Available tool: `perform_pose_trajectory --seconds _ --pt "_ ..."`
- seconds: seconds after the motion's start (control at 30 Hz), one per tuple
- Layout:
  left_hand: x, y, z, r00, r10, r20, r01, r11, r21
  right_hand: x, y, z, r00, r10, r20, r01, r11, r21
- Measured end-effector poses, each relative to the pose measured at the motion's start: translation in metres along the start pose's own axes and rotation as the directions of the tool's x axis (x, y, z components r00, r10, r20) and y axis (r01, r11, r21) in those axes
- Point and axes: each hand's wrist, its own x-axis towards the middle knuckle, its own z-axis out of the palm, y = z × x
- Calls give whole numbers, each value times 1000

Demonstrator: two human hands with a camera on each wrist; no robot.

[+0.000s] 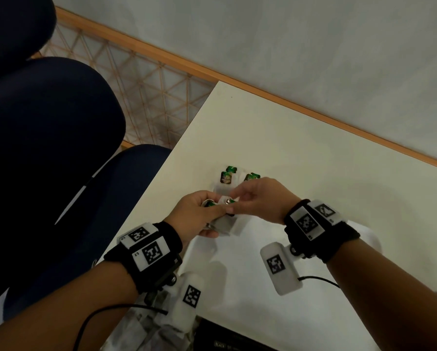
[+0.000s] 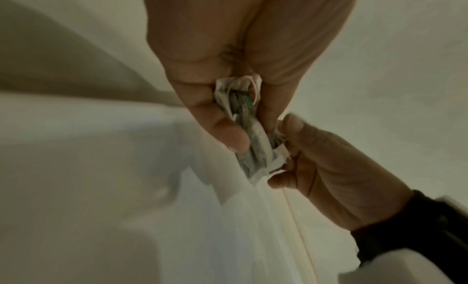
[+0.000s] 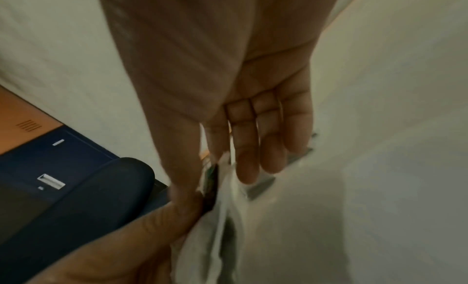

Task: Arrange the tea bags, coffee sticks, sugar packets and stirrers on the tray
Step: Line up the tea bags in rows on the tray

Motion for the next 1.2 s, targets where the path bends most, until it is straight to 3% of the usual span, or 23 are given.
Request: perform_pose_trajectory --seconds 0.13,0.27,0.5,0.7,0.87,1.07,1.2 --pt "-3 2 5 999 5 48 -3 999 -39 -8 9 -1 997 70 -17 -66 984 166" --pt "-7 2 7 991 -3 133 4 1000 -7 -14 15 -4 995 75 -65 -53 956 289" --pt "-7 -4 2 996 -21 91 21 1000 3 -16 17 -14 977 91 -195 4 896 443" --pt "-6 -3 2 998 -10 67 12 999 -44 -21 5 -12 997 23 -70 6 925 380" --pt "-6 -3 3 993 40 111 -44 999 31 -26 -2 -17 1000 -14 -19 20 898 439" --pt "-9 -2 3 992 36 120 -42 998 45 -24 6 -21 996 4 -89 37 892 450" --pt "-8 -3 -2 998 48 49 -50 999 23 -20 17 -23 970 24 -243 92 885 457"
